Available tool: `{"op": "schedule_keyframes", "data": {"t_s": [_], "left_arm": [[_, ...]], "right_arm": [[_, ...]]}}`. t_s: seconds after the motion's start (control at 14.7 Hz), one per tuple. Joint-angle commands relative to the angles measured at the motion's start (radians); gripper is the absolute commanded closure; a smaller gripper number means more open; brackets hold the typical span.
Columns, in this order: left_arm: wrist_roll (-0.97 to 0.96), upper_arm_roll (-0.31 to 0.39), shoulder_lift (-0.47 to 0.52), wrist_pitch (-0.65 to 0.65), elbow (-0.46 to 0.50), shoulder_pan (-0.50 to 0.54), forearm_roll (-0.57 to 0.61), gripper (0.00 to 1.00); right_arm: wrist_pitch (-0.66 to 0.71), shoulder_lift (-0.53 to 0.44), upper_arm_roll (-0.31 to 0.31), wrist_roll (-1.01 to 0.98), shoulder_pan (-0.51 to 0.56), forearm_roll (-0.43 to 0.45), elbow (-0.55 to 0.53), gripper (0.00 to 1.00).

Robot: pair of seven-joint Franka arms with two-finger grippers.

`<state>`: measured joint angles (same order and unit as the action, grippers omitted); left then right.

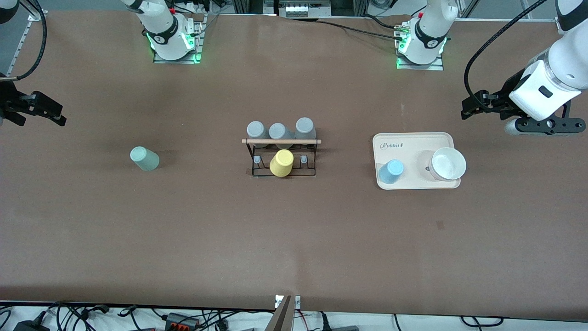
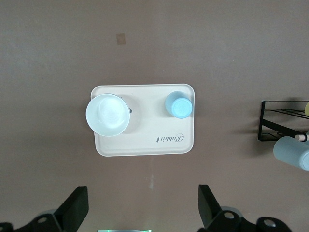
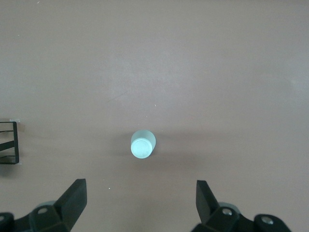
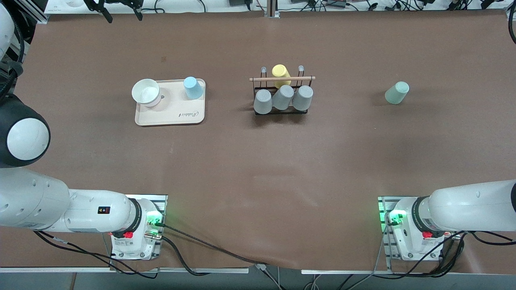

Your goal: Hang scattered cups on rack with three cups

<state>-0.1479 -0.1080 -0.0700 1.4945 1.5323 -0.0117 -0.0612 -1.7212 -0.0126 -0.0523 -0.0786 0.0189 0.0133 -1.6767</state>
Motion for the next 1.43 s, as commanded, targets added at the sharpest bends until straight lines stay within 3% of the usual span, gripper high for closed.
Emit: {"op": "schedule_keyframes", "data": {"t_s": [0.0, 1.02, 1.36], "left_arm": [[0.019, 0.007, 0.015, -0.008, 0.006, 0.001, -0.020, 0.00], [0.016, 0.008, 0.004, -0.008, 0.005, -0.002, -0.020, 0.00], [0.019, 0.002, -0.057, -0.030, -0.030, -0.007, -0.022, 0.00]], "right_arm": [[0.011, -0.018, -0.004, -0.003, -0.005, -0.010, -0.012, 0.00], [0.005, -0.015, -0.004, 0.000, -0.005, -0.012, -0.011, 0.00], [0.002, -0.012, -0.004, -0.001, -0.005, -0.010, -0.011, 0.00]]}}
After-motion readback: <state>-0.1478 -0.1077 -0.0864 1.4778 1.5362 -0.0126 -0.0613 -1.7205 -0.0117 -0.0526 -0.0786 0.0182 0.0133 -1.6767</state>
